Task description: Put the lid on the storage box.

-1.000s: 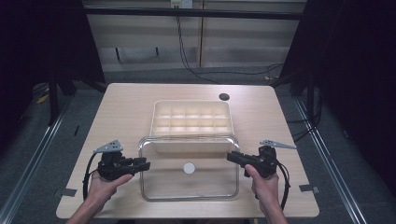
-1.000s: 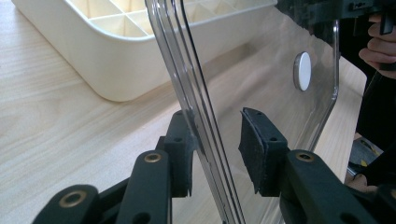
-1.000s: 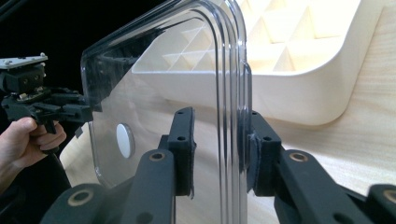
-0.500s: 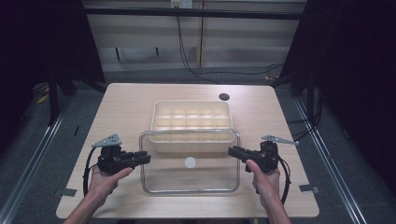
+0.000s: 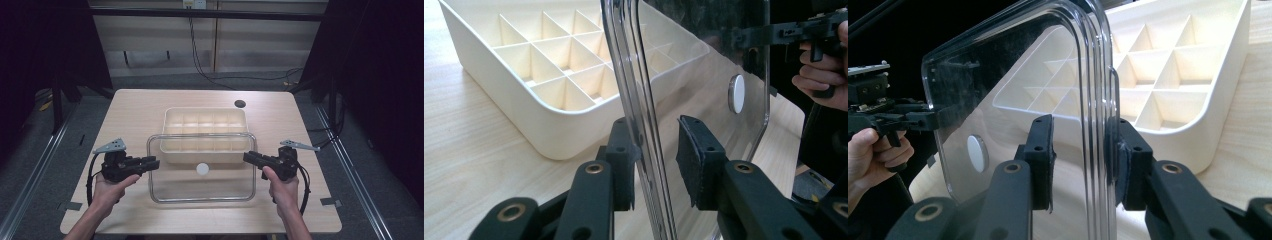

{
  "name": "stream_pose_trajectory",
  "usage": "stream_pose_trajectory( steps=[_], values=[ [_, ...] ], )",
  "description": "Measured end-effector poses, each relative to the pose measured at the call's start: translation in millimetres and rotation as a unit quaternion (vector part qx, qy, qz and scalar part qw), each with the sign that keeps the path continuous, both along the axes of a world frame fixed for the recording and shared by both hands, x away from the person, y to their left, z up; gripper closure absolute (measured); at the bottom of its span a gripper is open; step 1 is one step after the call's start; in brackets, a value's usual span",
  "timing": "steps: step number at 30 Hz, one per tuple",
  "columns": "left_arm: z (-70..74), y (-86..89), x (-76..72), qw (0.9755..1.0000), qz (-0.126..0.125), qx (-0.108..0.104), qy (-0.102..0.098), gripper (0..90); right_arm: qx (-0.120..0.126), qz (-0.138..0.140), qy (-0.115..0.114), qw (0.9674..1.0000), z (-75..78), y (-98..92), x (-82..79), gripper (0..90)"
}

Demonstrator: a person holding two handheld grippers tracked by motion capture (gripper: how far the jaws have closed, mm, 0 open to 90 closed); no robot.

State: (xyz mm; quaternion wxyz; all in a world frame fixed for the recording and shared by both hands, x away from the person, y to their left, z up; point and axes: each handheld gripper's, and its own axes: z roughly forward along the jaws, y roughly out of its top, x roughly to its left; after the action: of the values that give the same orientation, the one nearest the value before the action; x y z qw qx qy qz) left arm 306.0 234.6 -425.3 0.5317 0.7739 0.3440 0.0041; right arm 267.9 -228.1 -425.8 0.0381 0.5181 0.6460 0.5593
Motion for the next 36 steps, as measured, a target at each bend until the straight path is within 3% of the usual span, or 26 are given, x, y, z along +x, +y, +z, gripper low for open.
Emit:
stream_pose_trajectory(
  steps=[6,14,19,25,36],
  values=[
    [-2.8,-0.2,6.7,0.9999,0.005,-0.004,0.008,69.0,-0.012,-0.003,-0.009,0.9999,4.4,2.5,4.3,66.2],
    [8.7,-2.2,12.4,0.9999,0.006,-0.008,0.0,69.5,-0.012,-0.01,-0.02,0.9997,12.4,1.4,9.7,65.2],
    [16.3,-4.6,16.8,0.9999,0.006,-0.01,-0.009,69.7,-0.012,-0.014,-0.023,0.9996,17.4,-0.2,15.9,64.4],
    [29.4,-8.7,22.3,0.9995,0.011,0.006,-0.028,69.0,-0.01,-0.019,-0.032,0.9993,25.1,-1.5,24.3,63.6],
    [41.9,-9.6,32.3,0.9991,0.018,0.001,-0.039,69.3,-0.007,-0.026,-0.036,0.999,31.6,-0.4,36.2,62.1]
  ],
)
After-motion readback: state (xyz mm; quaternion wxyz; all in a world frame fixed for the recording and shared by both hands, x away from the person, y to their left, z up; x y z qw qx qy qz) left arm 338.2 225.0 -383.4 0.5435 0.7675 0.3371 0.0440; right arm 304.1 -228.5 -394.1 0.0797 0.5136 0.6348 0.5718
